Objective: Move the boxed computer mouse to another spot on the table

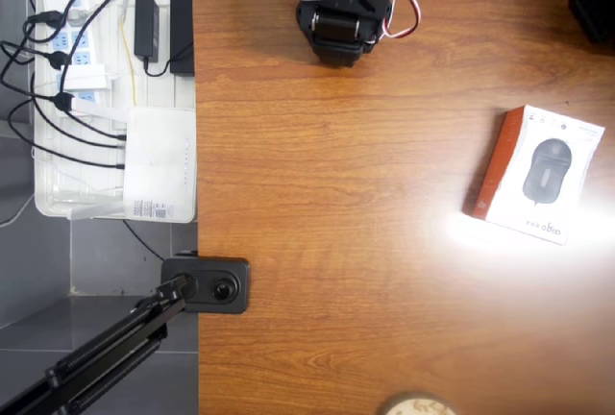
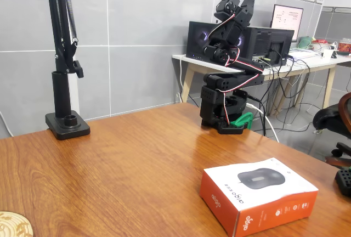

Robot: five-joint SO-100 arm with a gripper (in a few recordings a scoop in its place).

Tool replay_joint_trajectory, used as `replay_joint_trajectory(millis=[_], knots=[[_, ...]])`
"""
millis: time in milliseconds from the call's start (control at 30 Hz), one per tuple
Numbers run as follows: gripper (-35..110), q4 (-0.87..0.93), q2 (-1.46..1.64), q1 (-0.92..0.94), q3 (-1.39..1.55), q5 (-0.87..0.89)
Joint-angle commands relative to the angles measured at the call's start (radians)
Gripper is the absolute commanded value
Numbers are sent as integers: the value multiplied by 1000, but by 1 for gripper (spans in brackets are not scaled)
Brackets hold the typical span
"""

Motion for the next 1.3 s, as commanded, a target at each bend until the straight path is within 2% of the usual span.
replay_joint_trajectory(millis=[0,1267], knots=[[0,-2,-9,6,0,5],[0,-2,-9,5,0,-18]])
